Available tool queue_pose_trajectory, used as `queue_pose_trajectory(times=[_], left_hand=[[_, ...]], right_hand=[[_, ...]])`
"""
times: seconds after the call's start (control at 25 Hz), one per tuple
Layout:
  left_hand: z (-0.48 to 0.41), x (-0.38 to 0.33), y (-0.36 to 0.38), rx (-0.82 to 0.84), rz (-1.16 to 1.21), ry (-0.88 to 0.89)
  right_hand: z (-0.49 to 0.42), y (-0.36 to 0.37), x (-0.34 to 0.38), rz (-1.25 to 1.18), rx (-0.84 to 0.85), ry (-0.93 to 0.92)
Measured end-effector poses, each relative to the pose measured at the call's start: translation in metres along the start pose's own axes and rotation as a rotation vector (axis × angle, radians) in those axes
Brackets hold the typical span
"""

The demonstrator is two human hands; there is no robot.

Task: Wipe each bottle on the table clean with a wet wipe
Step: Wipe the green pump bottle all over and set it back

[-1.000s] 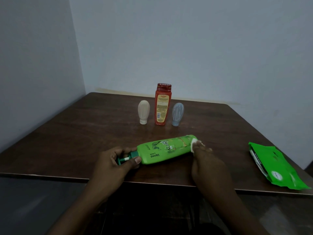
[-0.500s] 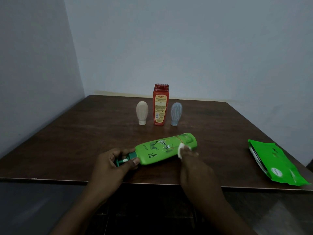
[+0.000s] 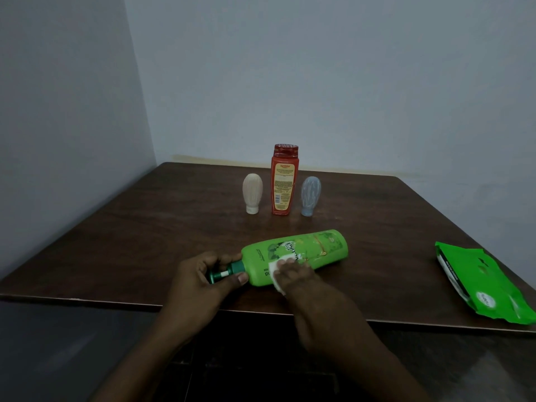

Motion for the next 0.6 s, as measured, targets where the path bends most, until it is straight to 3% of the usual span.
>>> queue_pose_trajectory(times=[0.16, 0.24, 0.32, 0.48, 0.52, 0.6], left_hand=[[0.001, 0.001, -0.001, -0.006, 0.028, -0.003], [0.002, 0.000, 0.000, 0.003, 0.035, 0.003], [0.001, 0.000, 0.000, 0.008, 0.033, 0.008], [0.001, -0.006, 0.000, 0.000, 0.016, 0.011], [0.001, -0.007, -0.001, 0.000, 0.009, 0.016], [0.002, -0.005, -0.002, 0.005, -0.022, 0.018]], right_hand=[[0.007, -0.021, -0.069, 0.017, -0.132, 0.467], [0.006, -0.025, -0.068, 0.036, -0.143, 0.533], [0.000, -0.015, -0.036, 0.015, -0.128, 0.397], [-0.007, 0.011, 0.031, -0.030, 0.110, -0.075], [-0.012, 0.006, 0.025, -0.050, 0.120, -0.068], [-0.018, -0.006, -0.012, -0.061, 0.067, 0.137]])
Point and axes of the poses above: each hand's wrist, its own z-axis away from the middle knuckle, its own y-axis out of the palm, x = y × z, the point moved 5 cm from there along -z, towards the middle knuckle, and after that the axes turned 9 degrees about -z, right-handed, at the moved point
